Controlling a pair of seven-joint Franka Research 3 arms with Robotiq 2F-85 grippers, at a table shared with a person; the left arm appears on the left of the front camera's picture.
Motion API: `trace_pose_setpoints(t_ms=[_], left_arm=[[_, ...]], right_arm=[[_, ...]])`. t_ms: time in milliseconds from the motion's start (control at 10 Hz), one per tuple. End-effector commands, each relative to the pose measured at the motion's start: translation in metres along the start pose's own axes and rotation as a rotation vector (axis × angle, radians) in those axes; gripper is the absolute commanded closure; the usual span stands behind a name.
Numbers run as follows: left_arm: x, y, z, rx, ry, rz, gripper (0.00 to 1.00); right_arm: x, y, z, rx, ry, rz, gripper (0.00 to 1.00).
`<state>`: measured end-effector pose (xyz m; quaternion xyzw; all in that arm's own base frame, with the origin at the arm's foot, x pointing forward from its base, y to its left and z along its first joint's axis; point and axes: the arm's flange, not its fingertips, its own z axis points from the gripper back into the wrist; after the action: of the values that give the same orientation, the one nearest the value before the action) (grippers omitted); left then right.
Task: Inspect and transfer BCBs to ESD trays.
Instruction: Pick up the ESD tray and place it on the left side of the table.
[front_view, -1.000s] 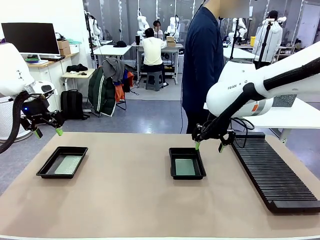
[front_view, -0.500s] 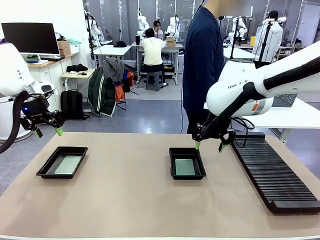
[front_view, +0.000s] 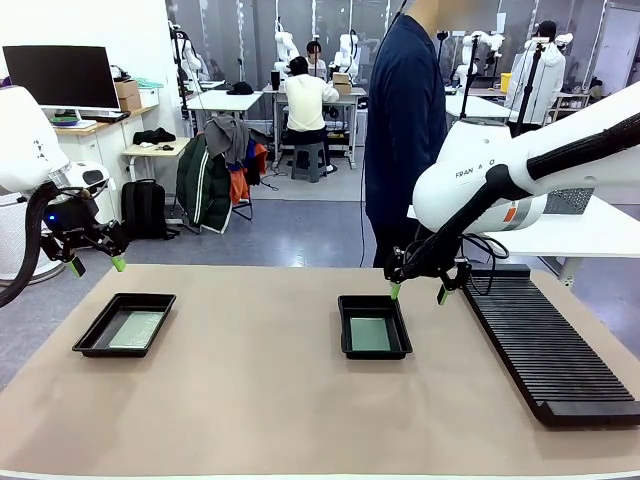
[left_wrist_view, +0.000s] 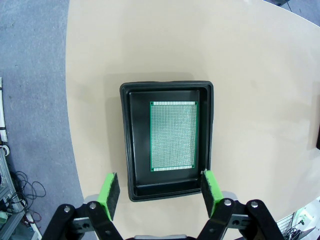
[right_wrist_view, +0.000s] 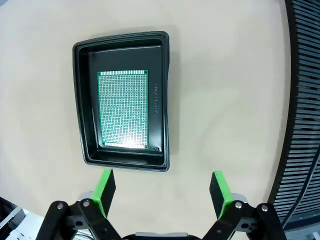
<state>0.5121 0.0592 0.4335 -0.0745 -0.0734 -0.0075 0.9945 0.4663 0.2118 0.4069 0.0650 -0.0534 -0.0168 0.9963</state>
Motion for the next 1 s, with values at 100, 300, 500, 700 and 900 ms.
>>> trace_pose_setpoints(t_ms=[100,300,500,700,900], left_arm=[[-0.001,0.002,-0.001,-0.019,-0.011,-0.010,0.13],[-0.001,0.002,-0.001,-0.019,-0.011,-0.010,0.13],[0.018,-0.033,0.006,0.001,0.027,-0.048,0.12],[0.029,-0.115,0.027,0.008,-0.017,-0.112,0.12],[0.021,-0.195,0.042,0.049,-0.015,-0.165,0.12]], right_arm=[[-0.001,0.000,-0.001,0.001,-0.003,0.001,0.00],[-0.001,0.000,-0.001,0.001,-0.003,0.001,0.00],[0.000,0.000,0.000,0.000,0.000,0.000,0.00],[-0.011,-0.059,0.043,0.152,-0.004,-0.098,0.00],[-0.017,-0.121,0.080,0.286,-0.007,-0.158,0.00]])
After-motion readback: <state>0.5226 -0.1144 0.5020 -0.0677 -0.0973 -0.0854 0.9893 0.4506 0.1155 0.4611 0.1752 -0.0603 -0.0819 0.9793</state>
